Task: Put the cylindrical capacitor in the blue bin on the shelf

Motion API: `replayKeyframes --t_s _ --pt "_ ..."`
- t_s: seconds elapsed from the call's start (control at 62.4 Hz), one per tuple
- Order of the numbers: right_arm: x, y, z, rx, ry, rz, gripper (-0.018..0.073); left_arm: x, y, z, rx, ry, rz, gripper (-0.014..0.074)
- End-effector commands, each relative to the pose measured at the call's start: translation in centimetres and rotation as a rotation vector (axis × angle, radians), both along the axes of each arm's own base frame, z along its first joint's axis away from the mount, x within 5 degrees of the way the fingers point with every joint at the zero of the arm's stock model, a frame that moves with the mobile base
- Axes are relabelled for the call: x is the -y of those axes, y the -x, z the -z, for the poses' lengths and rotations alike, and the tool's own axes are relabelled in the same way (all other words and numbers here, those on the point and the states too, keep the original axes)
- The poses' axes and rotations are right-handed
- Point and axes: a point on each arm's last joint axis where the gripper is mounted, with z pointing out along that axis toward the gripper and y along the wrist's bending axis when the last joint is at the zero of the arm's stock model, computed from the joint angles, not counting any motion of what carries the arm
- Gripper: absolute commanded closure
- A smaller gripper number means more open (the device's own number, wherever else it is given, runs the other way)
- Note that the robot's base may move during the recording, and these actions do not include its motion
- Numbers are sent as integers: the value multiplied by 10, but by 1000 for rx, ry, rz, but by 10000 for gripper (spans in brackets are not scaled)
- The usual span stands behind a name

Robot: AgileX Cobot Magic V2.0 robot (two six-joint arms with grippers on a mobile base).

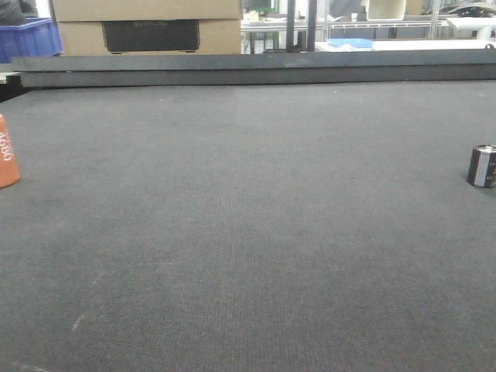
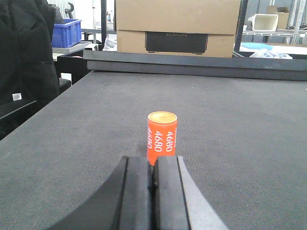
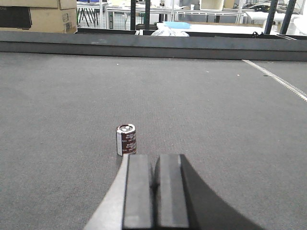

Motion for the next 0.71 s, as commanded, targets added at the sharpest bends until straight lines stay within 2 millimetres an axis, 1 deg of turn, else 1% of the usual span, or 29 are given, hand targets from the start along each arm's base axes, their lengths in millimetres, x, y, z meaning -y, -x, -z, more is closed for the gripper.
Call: replayKeyframes --t_s 0.0,0.433,0.689 --pt "1 0 -2 23 10 8 713 0 0 -2 23 -1 -5 708" --pt "1 0 -2 23 13 8 713 0 0 -2 25 -2 -5 708" --pt "1 0 -3 38 11 9 713 0 1 -6 69 -6 -4 708"
